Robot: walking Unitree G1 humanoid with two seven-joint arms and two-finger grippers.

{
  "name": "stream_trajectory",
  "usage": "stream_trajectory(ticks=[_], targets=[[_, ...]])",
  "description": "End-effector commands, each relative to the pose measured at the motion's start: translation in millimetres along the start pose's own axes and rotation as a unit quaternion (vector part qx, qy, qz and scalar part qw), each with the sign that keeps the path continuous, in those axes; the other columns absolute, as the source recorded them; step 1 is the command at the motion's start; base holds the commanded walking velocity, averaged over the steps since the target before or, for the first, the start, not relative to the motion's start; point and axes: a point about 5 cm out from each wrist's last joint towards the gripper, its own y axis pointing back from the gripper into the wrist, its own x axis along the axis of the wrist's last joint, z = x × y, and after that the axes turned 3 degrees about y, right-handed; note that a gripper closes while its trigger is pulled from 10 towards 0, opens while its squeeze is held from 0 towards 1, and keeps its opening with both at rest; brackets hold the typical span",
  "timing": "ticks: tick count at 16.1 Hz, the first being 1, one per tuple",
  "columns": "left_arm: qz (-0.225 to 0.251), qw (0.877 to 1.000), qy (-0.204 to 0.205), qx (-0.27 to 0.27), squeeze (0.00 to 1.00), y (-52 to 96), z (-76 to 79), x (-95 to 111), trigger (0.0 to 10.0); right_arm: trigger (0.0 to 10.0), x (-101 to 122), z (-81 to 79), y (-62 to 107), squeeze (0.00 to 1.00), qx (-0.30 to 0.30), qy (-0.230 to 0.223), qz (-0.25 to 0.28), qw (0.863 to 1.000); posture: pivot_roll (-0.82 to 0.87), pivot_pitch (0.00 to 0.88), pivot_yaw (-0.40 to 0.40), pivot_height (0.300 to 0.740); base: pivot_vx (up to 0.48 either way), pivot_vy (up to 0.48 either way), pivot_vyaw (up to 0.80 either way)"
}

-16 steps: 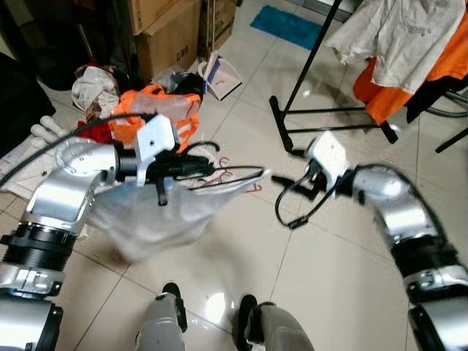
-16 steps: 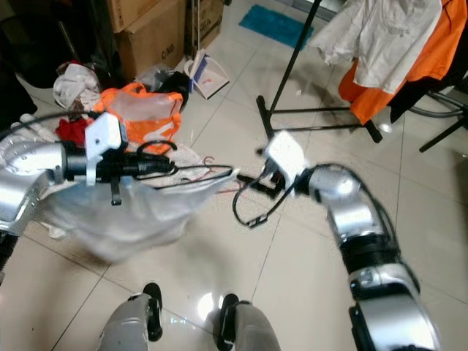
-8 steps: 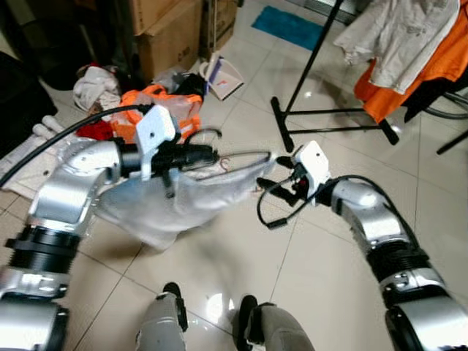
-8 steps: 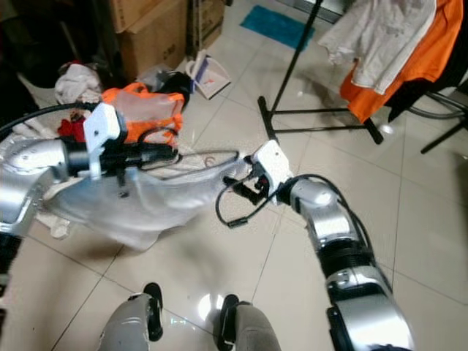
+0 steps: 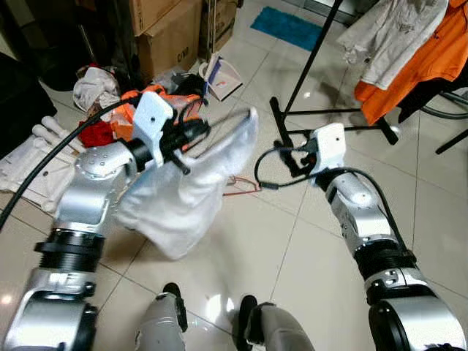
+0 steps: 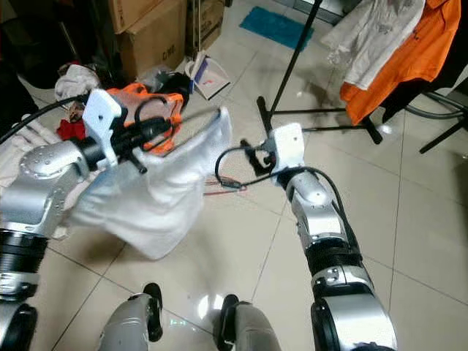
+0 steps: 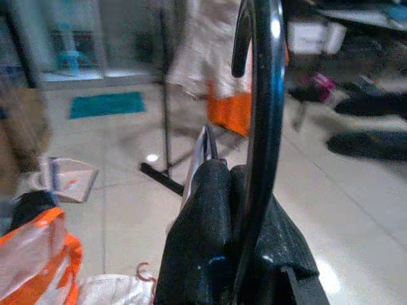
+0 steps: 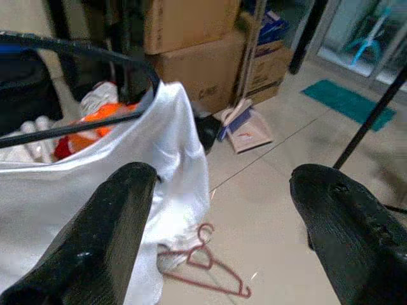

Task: Hang hanger

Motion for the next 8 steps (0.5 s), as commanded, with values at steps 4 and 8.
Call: stream_trajectory(ticks=[4,8], targets=[[0.04,0.992,0.065,0.099,0.0,-12.3,9.3,-4,0.0,10.0,-6,-3.8,0.5,0.0,-0.056,-0.034,0.002,0.998,0.01,0.212,-0.113,0.74,0.0,0.0,0.0],[0.026,0.981,0.064,0.179,0.0,-16.7,5.5,-9,0.7,10.0,-3,-9.1,-5.8,0.0,-0.074,-0.052,0.007,0.996,0.01,0.2,-0.106,0.74,0.0,0.0,0.0]])
